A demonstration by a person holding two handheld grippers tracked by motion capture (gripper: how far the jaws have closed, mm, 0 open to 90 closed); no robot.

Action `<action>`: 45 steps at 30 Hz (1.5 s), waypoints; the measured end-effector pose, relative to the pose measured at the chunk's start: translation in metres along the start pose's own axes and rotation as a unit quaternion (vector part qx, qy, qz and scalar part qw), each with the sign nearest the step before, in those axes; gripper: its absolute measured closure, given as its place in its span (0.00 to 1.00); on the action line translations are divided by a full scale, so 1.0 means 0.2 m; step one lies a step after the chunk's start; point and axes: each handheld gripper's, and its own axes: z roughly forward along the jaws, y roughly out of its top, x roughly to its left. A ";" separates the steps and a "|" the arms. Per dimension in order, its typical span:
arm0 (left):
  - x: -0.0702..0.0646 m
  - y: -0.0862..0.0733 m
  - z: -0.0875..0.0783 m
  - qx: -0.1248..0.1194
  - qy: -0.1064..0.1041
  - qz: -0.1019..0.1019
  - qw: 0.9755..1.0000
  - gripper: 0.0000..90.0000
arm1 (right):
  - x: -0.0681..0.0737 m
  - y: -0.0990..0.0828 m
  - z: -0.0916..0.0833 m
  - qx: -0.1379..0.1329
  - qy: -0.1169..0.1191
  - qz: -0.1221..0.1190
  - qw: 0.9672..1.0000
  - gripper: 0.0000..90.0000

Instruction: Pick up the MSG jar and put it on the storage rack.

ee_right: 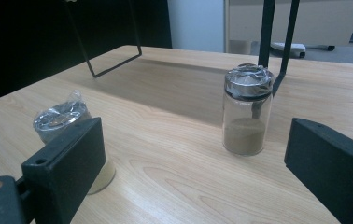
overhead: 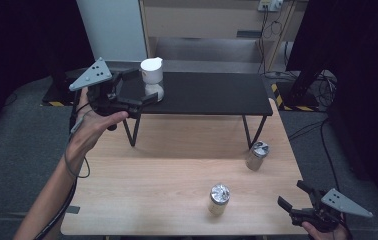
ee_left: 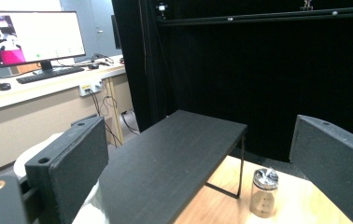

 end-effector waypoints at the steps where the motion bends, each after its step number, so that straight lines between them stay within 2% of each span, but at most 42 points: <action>1: -0.01 -0.01 -0.01 0.001 -0.002 0.000 1.000 0.03 | 0.00 0.00 0.00 0.000 0.000 -0.001 1.000 0.06; 8: -0.05 -0.08 -0.12 -0.007 -0.006 -0.004 1.000 0.03 | 0.00 0.00 0.00 0.001 -0.001 -0.001 1.000 0.06; 20: -0.17 -0.21 -0.25 -0.005 -0.009 0.014 1.000 0.03 | 0.01 0.00 0.00 0.001 -0.002 -0.001 1.000 0.06; 25: -0.22 -0.27 -0.28 -0.004 -0.012 0.013 1.000 0.02 | 0.01 0.00 0.01 0.001 -0.002 -0.002 1.000 0.06; 31: -0.28 -0.33 -0.32 0.004 -0.006 0.025 1.000 0.02 | 0.01 0.00 0.01 0.001 -0.002 -0.002 1.000 0.06; 35: -0.31 -0.38 -0.35 0.011 0.000 0.024 1.000 0.01 | 0.01 0.00 0.01 0.001 -0.002 -0.002 1.000 0.06; 42: -0.36 -0.49 -0.42 0.012 0.010 0.010 1.000 0.01 | 0.01 0.00 0.01 0.002 -0.002 -0.001 1.000 0.06; 45: -0.38 -0.55 -0.44 0.014 0.020 0.008 1.000 0.01 | 0.01 0.00 0.01 0.002 -0.002 -0.002 1.000 0.06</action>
